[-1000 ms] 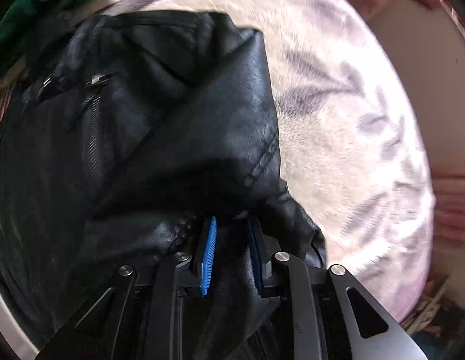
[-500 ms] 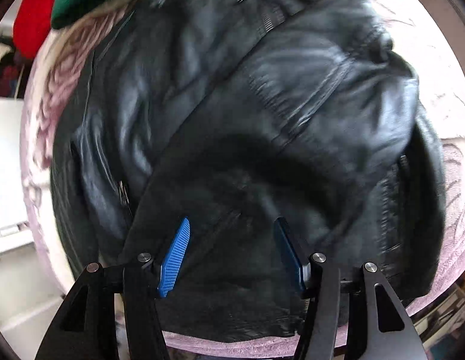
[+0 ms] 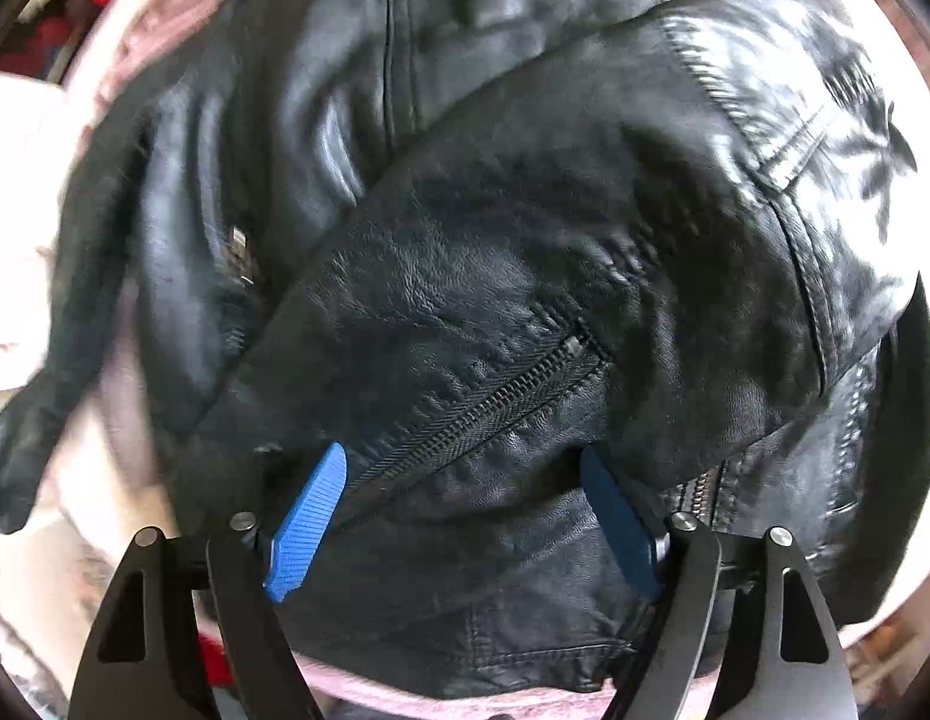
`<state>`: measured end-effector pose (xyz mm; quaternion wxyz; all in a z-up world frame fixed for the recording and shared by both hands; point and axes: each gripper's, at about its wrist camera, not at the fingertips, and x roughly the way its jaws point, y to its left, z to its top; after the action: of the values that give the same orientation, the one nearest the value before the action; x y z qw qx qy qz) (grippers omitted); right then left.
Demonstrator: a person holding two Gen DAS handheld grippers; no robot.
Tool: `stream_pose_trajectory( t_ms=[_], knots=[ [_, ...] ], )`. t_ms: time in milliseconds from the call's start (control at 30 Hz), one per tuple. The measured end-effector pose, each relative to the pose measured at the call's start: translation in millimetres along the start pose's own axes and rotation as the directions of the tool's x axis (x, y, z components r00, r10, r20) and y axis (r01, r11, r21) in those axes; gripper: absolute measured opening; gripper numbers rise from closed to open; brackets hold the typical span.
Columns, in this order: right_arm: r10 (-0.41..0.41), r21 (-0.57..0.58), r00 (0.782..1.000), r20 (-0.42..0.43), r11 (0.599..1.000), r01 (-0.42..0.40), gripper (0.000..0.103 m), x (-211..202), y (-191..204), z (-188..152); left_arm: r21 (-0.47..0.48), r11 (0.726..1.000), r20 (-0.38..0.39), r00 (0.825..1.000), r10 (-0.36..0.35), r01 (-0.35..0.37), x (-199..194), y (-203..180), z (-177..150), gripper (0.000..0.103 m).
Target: Fold large clothes
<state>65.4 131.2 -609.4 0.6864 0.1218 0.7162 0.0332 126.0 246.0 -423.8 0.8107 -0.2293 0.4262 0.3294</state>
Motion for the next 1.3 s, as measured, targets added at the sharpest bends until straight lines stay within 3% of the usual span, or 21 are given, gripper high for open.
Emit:
stream_pose_trajectory(
  t_ms=[67, 133, 233, 267, 333, 367, 433, 467, 533, 633, 667, 767, 833, 933, 1000, 1033, 1167, 1200, 1233, 1267, 1300],
  knots=[
    [0.09, 0.067, 0.996, 0.016, 0.994, -0.091, 0.082, -16, -14, -14, 0.123, 0.992, 0.076, 0.997, -0.034, 0.024, -21, -34, -1, 0.01],
    [0.146, 0.124, 0.988, 0.039, 0.981, -0.15, 0.082, -30, -32, -28, 0.273, 0.961, 0.142, 0.987, -0.079, 0.037, -40, -79, -15, 0.009],
    [0.168, 0.169, 0.983, 0.078, 0.969, -0.179, 0.082, -46, -67, -42, 0.477, 0.876, 0.183, 0.966, -0.181, 0.074, -69, -149, -43, 0.009],
    [0.17, 0.181, 0.981, 0.089, 0.966, -0.184, 0.082, -51, -80, -48, 0.543, 0.834, 0.18, 0.956, -0.23, 0.098, -80, -174, -58, 0.009],
    [0.172, 0.208, 0.979, 0.109, 0.959, -0.192, 0.082, -62, -128, -33, 0.671, 0.728, 0.149, 0.935, -0.322, 0.144, -95, -227, -100, 0.009],
    [0.172, 0.23, 0.978, 0.122, 0.953, -0.196, 0.082, -67, -143, -39, 0.74, 0.648, 0.103, 0.921, -0.375, 0.181, -102, -257, -131, 0.009],
    [0.171, 0.276, 0.975, 0.142, 0.939, -0.205, 0.082, -79, -189, -30, 0.816, 0.529, 0.019, 0.904, -0.427, 0.232, -110, -297, -178, 0.009],
    [0.172, 0.298, 0.974, 0.15, 0.931, -0.21, 0.082, -86, -212, -26, 0.855, 0.45, -0.039, 0.896, -0.442, 0.259, -111, -316, -208, 0.009],
    [0.164, 0.352, 0.974, 0.156, 0.912, -0.21, 0.082, -99, -271, -19, 0.912, 0.267, -0.173, 0.882, -0.438, 0.311, -107, -345, -280, 0.009],
    [0.153, 0.427, 0.976, 0.155, 0.881, -0.205, 0.082, -111, -316, -33, 0.928, 0.105, -0.293, 0.875, -0.385, 0.357, -98, -357, -354, 0.009],
    [0.147, 0.45, 0.978, 0.149, 0.87, -0.199, 0.082, -111, -329, -43, 0.931, 0.034, -0.329, 0.876, -0.353, 0.363, -94, -357, -383, 0.01],
    [0.142, 0.49, 0.981, 0.132, 0.851, -0.188, 0.082, -102, -354, -59, 0.938, -0.091, -0.346, 0.893, -0.286, 0.334, -87, -349, -432, 0.014],
    [0.145, 0.511, 0.982, 0.117, 0.84, -0.185, 0.082, -101, -378, -75, 0.941, -0.136, -0.334, 0.908, -0.251, 0.309, -85, -345, -445, 0.015],
    [0.177, 0.52, 0.979, 0.104, 0.829, -0.205, 0.082, -104, -397, -90, 0.918, -0.131, -0.395, 0.893, -0.215, 0.375, -86, -337, -439, 0.038],
    [0.201, 0.514, 0.974, 0.106, 0.827, -0.227, 0.082, -109, -414, -97, 0.886, -0.084, -0.464, 0.867, -0.184, 0.456, -90, -337, -429, 0.082],
    [0.209, 0.506, 0.972, 0.106, 0.83, -0.234, 0.082, -113, -418, -99, 0.869, -0.06, -0.493, 0.851, -0.183, 0.491, -94, -334, -421, 0.086],
    [0.228, 0.474, 0.967, 0.117, 0.842, -0.256, 0.082, -130, -419, -93, 0.775, 0.092, -0.605, 0.777, -0.174, 0.625, -101, -313, -389, 0.086],
    [0.244, 0.465, 0.961, 0.129, 0.841, -0.276, 0.082, -135, -419, -87, 0.749, 0.151, -0.622, 0.763, -0.177, 0.645, -101, -305, -376, 0.086],
    [0.263, 0.456, 0.955, 0.14, 0.839, -0.298, 0.082, -140, -414, -81, 0.733, 0.217, -0.619, 0.764, -0.183, 0.645, -99, -297, -359, 0.086],
    [0.283, 0.445, 0.947, 0.15, 0.837, -0.32, 0.082, -141, -410, -72, 0.726, 0.263, -0.609, 0.772, -0.182, 0.635, -92, -295, -345, 0.086],
    [0.311, 0.427, 0.937, 0.158, 0.834, -0.349, 0.082, -144, -405, -63, 0.716, 0.332, -0.592, 0.786, -0.179, 0.614, -85, -285, -326, 0.086]
  ],
)
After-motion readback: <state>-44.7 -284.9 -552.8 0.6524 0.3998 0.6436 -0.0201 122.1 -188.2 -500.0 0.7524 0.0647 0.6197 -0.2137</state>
